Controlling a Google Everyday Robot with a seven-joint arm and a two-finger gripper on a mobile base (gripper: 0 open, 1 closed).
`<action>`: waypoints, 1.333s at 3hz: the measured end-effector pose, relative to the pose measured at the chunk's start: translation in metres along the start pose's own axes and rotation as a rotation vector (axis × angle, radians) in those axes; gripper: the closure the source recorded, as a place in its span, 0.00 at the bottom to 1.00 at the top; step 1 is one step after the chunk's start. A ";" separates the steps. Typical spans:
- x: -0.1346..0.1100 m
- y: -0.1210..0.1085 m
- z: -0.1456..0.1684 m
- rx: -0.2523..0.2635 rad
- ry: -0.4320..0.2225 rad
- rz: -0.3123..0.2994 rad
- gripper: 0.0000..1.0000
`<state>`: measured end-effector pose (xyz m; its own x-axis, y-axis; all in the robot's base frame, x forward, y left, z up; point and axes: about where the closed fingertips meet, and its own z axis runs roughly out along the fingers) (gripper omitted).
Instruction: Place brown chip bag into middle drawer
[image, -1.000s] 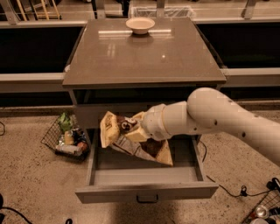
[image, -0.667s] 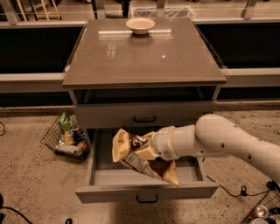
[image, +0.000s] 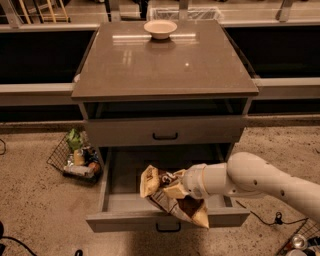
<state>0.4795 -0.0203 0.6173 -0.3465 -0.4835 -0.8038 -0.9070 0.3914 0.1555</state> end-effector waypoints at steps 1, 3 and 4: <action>0.003 -0.003 0.005 0.002 0.003 -0.004 1.00; 0.046 -0.099 0.055 0.009 0.004 0.040 1.00; 0.066 -0.144 0.076 0.014 -0.013 0.097 0.82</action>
Offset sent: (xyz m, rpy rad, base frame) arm 0.1148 -0.0238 -0.0963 -0.0145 -0.0046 -0.0245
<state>0.6058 -0.0492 0.4982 -0.4295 -0.4324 -0.7928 -0.8657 0.4472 0.2250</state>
